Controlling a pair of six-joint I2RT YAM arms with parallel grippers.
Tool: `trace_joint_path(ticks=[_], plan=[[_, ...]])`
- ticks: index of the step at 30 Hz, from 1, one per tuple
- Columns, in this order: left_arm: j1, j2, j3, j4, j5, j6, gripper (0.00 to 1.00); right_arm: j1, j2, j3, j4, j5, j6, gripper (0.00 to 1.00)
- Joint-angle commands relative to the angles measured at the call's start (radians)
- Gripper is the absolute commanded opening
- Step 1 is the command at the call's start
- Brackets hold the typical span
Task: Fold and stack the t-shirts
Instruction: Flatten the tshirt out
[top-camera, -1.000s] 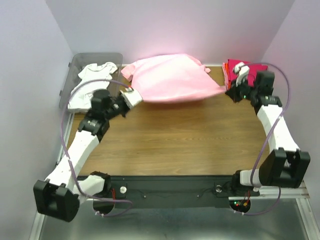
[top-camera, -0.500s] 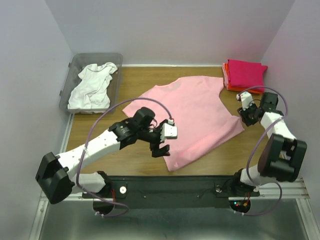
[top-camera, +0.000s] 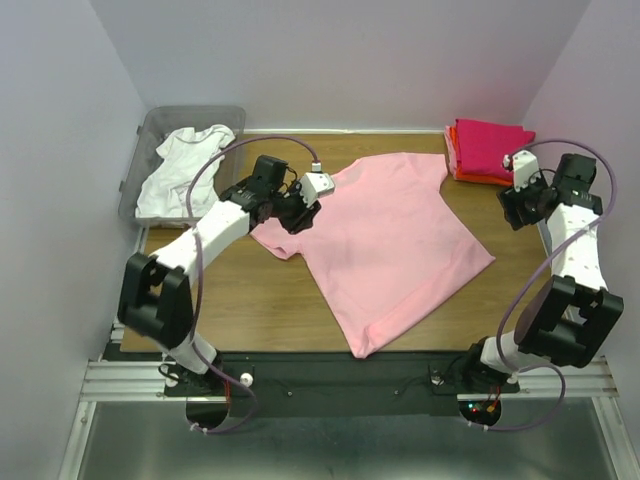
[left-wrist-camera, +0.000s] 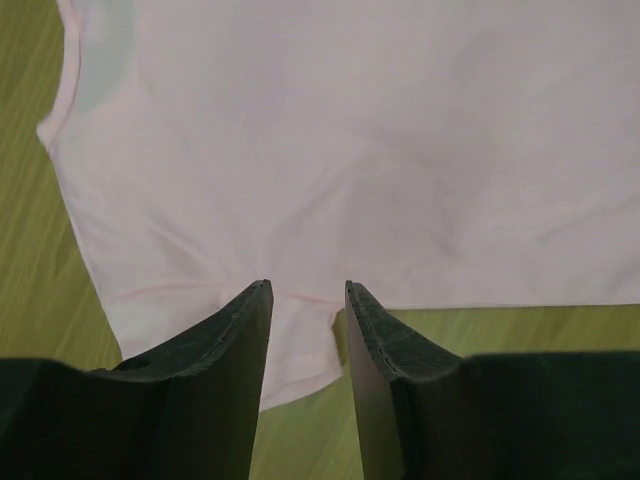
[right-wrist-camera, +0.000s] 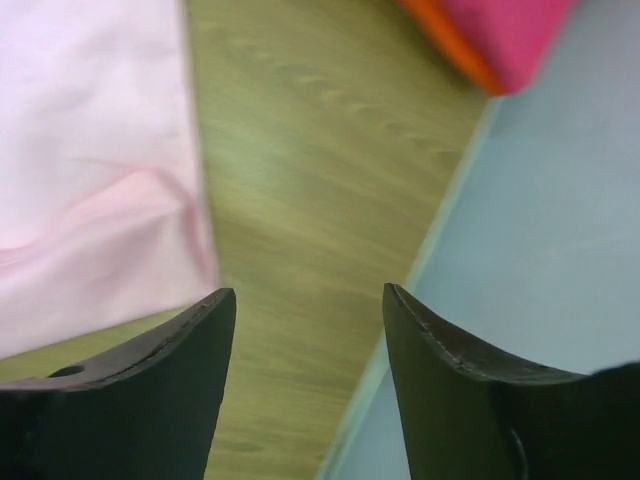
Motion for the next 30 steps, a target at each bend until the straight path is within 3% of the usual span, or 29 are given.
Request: trace_joint_path(ticks=[1, 5, 10, 19, 25, 28, 30], plan=[[0.073, 0.159, 0.096, 0.015, -0.176, 0.027, 0.44, 0.065, -0.008, -0.053, -0.219, -0.043, 0.087, 0.64], [0.101, 0.277, 0.166, 0.039, -0.314, 0.059, 0.39, 0.168, -0.031, -0.157, -0.197, 0.013, 0.178, 0.55], [0.108, 0.383, 0.174, 0.041, -0.388, 0.109, 0.35, 0.195, 0.121, -0.193, -0.115, 0.113, 0.219, 0.49], [0.111, 0.431, 0.013, 0.041, -0.474, 0.151, 0.2, 0.195, 0.385, -0.048, -0.001, 0.189, 0.257, 0.43], [0.105, 0.297, -0.148, -0.081, -0.403, 0.134, 0.08, 0.258, 0.57, 0.166, 0.008, 0.192, 0.278, 0.43], [0.026, 0.147, -0.239, -0.195, -0.291, 0.128, 0.05, 0.33, 0.655, 0.293, 0.019, 0.178, 0.294, 0.43], [-0.109, 0.026, -0.274, -0.264, -0.225, 0.119, 0.05, 0.379, 0.716, 0.411, 0.024, 0.166, 0.323, 0.43]])
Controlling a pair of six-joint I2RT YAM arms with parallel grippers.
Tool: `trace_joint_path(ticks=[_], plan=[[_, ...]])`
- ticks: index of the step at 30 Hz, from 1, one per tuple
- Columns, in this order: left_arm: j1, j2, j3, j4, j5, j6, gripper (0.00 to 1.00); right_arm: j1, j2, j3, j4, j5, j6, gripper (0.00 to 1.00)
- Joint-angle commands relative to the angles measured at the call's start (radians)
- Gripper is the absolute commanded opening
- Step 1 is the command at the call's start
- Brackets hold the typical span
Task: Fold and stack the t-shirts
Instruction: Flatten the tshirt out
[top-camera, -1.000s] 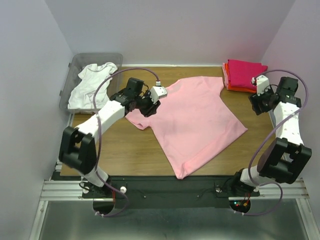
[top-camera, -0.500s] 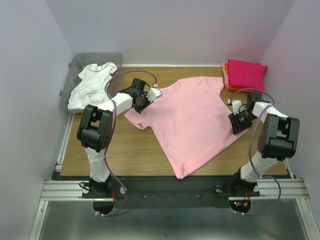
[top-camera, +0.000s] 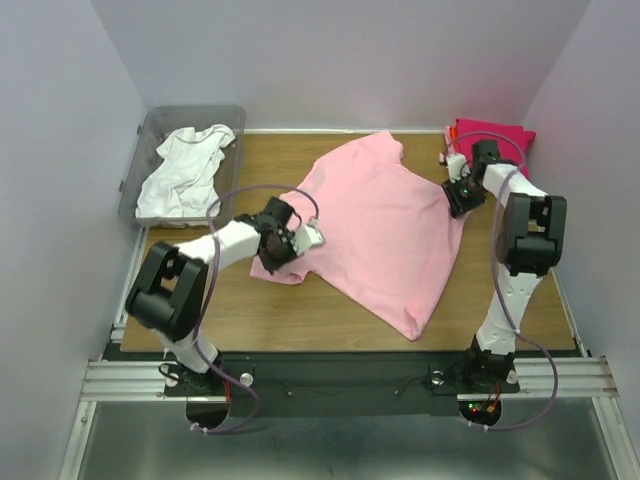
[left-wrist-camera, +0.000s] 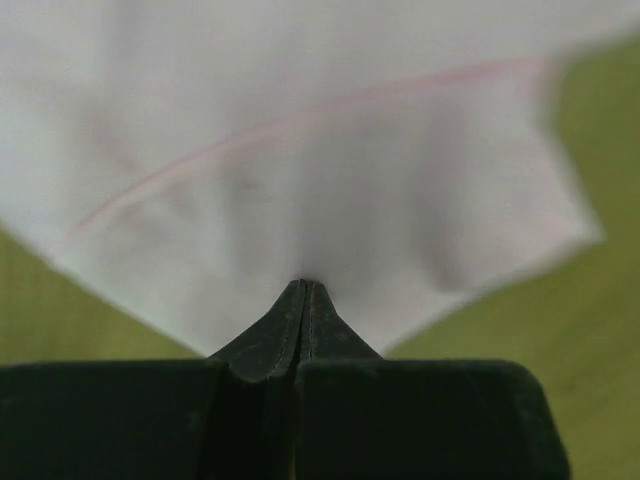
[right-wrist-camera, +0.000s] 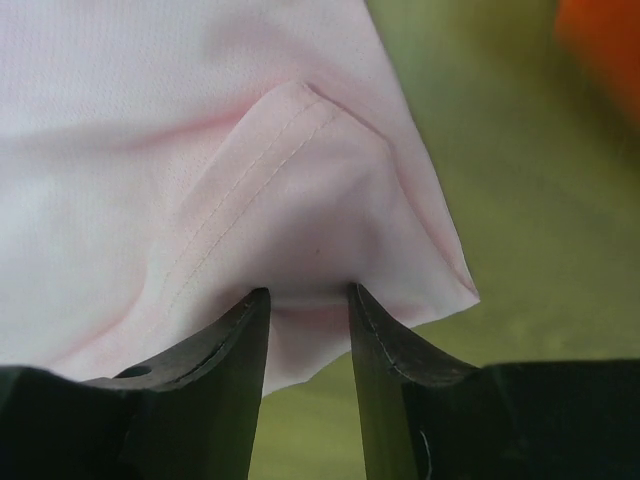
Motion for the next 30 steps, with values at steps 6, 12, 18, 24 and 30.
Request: trace_joint_path(ticks=[6, 12, 18, 24, 30], plan=[[-0.279, -0.249, 0.041, -0.342, 0.299, -0.052, 0.08, 0.103, 0.07, 0.295, 0.062, 0.067, 0.084, 0.48], [-0.202, -0.153, 0.19, -0.192, 0.246, -0.094, 0.17, 0.111, -0.198, 0.112, 0.033, -0.031, 0.088, 0.54], [-0.05, 0.015, 0.292, -0.061, 0.146, -0.14, 0.19, 0.199, -0.245, -0.011, 0.014, -0.048, 0.126, 0.54], [0.007, 0.134, 0.314, 0.02, 0.077, -0.148, 0.23, 0.221, -0.066, 0.132, 0.054, 0.036, 0.257, 0.57], [0.01, 0.176, 0.225, 0.086, 0.028, -0.149, 0.25, 0.23, 0.039, 0.203, 0.094, 0.081, 0.335, 0.63]])
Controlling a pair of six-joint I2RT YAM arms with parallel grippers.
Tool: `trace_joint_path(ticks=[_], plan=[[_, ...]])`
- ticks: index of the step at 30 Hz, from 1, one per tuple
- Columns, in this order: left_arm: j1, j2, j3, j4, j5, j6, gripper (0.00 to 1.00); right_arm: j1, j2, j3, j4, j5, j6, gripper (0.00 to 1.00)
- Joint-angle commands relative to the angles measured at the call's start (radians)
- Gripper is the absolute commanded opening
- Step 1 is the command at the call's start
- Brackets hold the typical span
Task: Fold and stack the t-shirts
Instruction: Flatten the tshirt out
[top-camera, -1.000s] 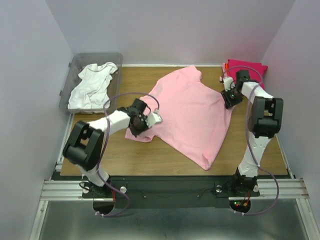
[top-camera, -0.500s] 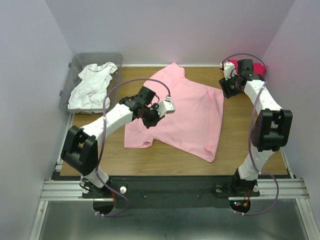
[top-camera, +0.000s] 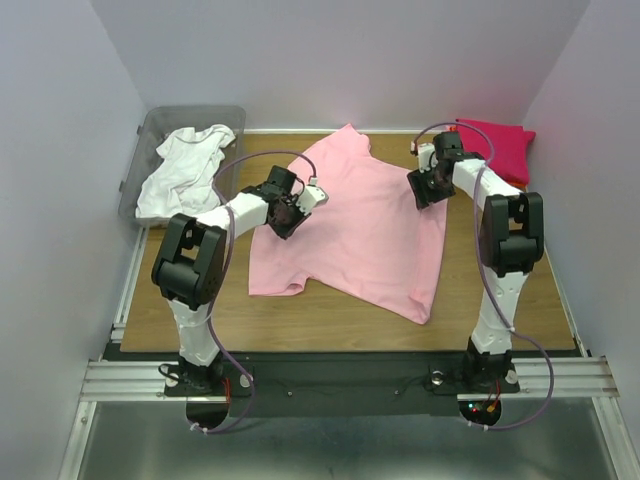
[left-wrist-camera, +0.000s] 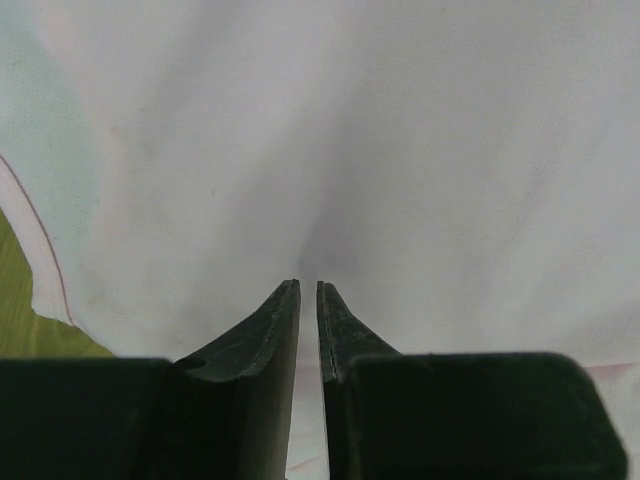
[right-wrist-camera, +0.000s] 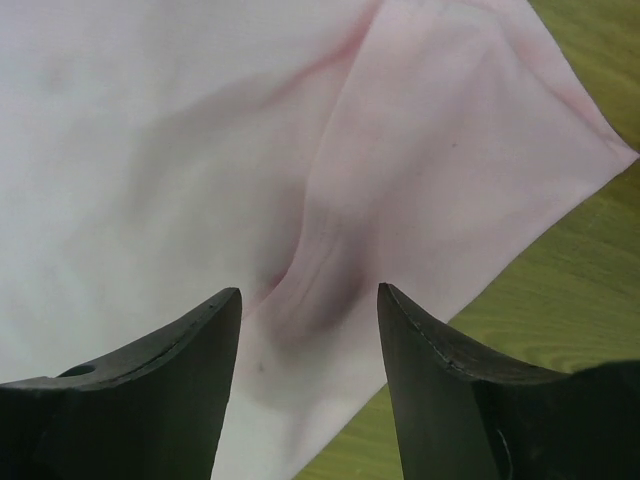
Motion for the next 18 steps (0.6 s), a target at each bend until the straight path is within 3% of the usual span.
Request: trace_joint_path(ticks=[1, 8, 14, 18], plan=[[-0.005, 0.004, -0.067, 0.072, -0.05, -0.005, 0.25, -0.001, 0.023, 0.083, 0.063, 0.061, 0.086, 0.63], [-0.001, 0.012, -0.129, 0.046, -0.079, -0.013, 0.15, 0.0, 0.077, 0.069, 0.084, 0.165, 0.071, 0.55], [0.018, -0.016, -0.213, 0.037, -0.085, -0.027, 0.03, -0.012, -0.015, 0.008, 0.092, 0.225, -0.007, 0.55], [0.021, -0.05, -0.274, 0.025, -0.078, -0.033, 0.01, -0.052, -0.058, -0.049, 0.092, 0.251, -0.085, 0.54]])
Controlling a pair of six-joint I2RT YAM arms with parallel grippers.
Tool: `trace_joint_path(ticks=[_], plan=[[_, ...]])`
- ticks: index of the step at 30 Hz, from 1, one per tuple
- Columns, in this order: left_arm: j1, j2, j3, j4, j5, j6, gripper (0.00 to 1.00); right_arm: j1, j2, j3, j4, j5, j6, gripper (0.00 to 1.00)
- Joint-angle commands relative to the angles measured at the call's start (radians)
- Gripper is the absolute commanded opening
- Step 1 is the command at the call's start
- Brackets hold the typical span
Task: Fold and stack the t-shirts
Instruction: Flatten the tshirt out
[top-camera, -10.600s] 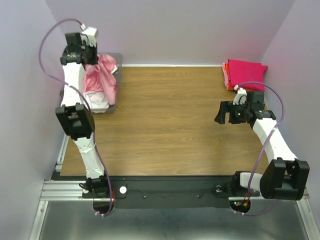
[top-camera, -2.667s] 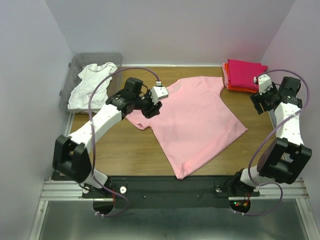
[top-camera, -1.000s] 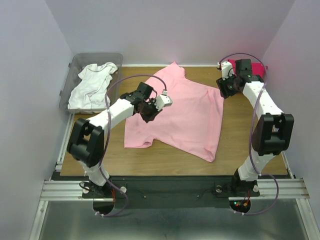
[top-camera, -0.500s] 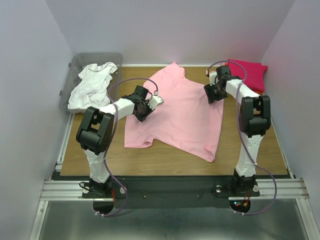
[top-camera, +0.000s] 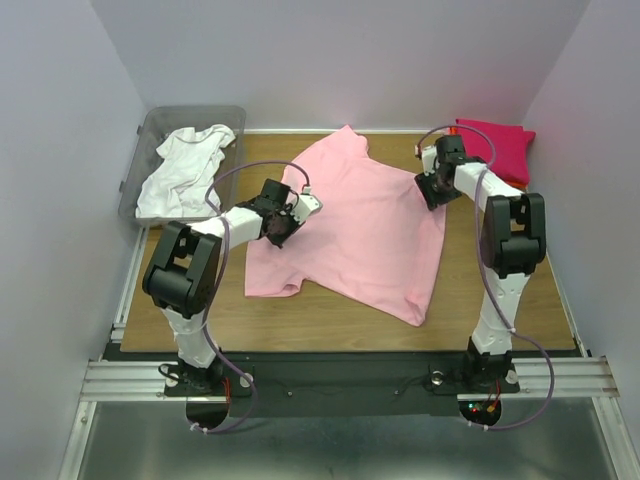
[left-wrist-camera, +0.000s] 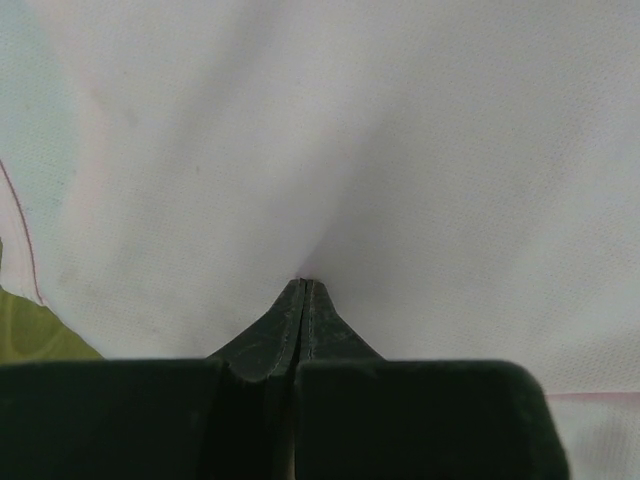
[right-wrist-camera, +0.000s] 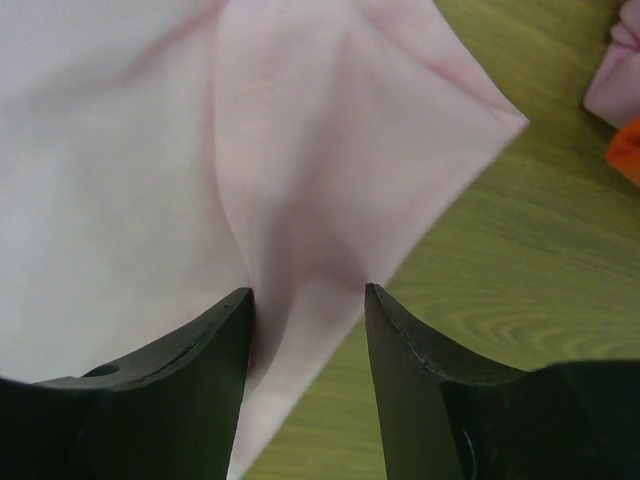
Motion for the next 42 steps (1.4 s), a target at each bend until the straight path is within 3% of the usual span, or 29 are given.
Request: trace_joint_path(ticks=[1, 9, 17, 23, 26, 36, 42], plan=[[0.015, -0.016, -0.117, -0.148, -0.019, -0.023, 0.01, -0.05, -0.091, -0.033, 0.034, 0.064, -0.101, 0.54], [0.01, -0.13, -0.183, -0.214, 0.053, -0.076, 0.0, -0.198, -0.117, -0.086, 0.034, 0.059, -0.232, 0.51], [-0.054, -0.151, -0.154, -0.255, 0.083, -0.115, 0.0, -0.188, -0.252, -0.061, -0.001, -0.134, -0.141, 0.55], [-0.082, -0.131, -0.136, -0.252, 0.085, -0.125, 0.0, -0.133, -0.283, -0.093, -0.043, -0.318, -0.086, 0.42], [-0.083, -0.122, -0.13, -0.251, 0.083, -0.127, 0.0, -0.105, -0.244, -0.102, -0.043, -0.34, -0.072, 0.38], [-0.083, -0.128, -0.153, -0.251, 0.065, -0.118, 0.0, -0.085, -0.024, 0.006, 0.006, -0.314, -0.011, 0.32], [-0.079, -0.147, -0.193, -0.248, 0.039, -0.098, 0.0, -0.086, 0.004, 0.003, 0.078, -0.164, -0.054, 0.3]])
